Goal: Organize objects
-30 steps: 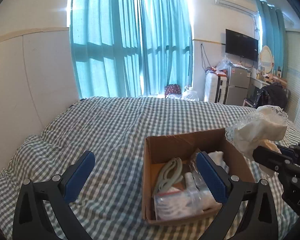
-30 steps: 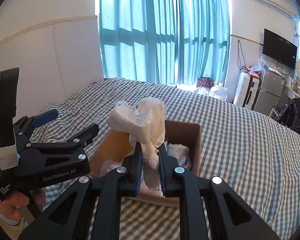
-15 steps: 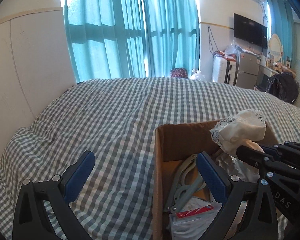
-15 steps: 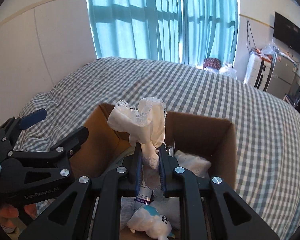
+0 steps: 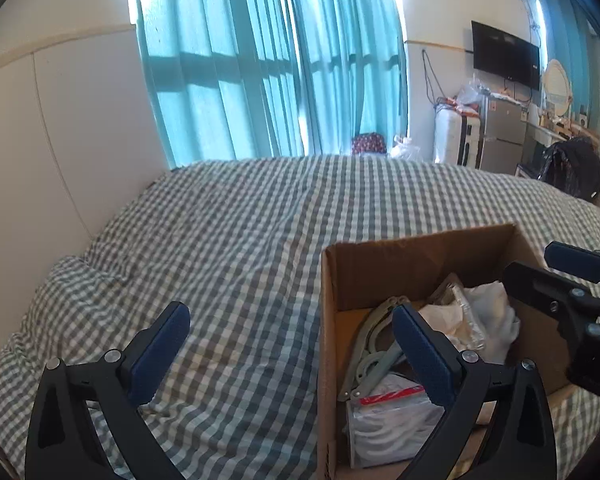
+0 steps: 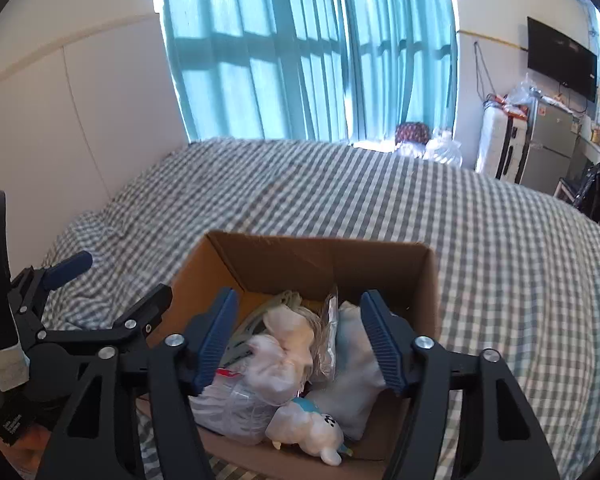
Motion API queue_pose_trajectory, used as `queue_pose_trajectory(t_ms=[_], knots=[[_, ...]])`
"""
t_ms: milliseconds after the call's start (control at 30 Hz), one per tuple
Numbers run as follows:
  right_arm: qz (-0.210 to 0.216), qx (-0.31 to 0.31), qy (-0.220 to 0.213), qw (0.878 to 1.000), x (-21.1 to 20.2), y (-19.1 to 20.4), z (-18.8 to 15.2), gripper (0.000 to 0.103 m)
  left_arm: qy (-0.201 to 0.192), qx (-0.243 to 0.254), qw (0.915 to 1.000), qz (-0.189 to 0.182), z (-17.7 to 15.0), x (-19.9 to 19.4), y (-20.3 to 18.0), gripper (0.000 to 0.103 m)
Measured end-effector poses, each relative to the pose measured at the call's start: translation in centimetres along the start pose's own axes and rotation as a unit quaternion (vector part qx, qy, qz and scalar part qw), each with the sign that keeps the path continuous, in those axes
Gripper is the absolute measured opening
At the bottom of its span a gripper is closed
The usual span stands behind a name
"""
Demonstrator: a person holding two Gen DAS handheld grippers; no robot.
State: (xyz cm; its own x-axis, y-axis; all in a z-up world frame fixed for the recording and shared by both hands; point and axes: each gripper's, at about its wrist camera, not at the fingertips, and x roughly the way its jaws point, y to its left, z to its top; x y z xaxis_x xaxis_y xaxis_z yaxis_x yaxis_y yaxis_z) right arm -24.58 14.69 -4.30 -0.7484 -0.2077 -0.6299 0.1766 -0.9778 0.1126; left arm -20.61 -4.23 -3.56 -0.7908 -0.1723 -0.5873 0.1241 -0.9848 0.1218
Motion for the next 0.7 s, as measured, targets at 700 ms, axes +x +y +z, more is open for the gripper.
queue_pose_trajectory(t_ms=[700], knots=[[-0.094, -0.038, -0.136, 0.986, -21.4, 0.2, -2.7, 0.086, -0.119, -0.021, 0.9901, -0.071, 0.5, -17.0, -0.6, 0.103]])
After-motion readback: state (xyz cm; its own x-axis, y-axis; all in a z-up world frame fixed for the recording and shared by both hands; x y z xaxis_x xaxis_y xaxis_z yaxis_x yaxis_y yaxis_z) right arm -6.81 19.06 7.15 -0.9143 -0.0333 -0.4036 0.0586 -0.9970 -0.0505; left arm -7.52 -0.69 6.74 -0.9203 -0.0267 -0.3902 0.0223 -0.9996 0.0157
